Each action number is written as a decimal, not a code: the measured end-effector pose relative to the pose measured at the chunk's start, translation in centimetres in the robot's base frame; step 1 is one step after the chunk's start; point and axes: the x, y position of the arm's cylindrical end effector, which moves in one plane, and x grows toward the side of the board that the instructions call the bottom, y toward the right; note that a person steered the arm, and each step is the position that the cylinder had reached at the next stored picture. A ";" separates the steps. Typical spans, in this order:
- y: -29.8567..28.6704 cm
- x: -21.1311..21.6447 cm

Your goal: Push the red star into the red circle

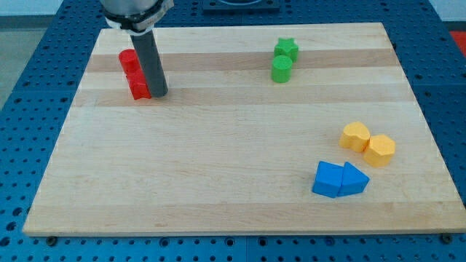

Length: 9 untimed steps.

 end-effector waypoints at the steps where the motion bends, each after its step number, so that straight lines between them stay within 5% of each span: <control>1: 0.0 4.5; 8: -2.5 -3.4; 9: 2.8 -1.5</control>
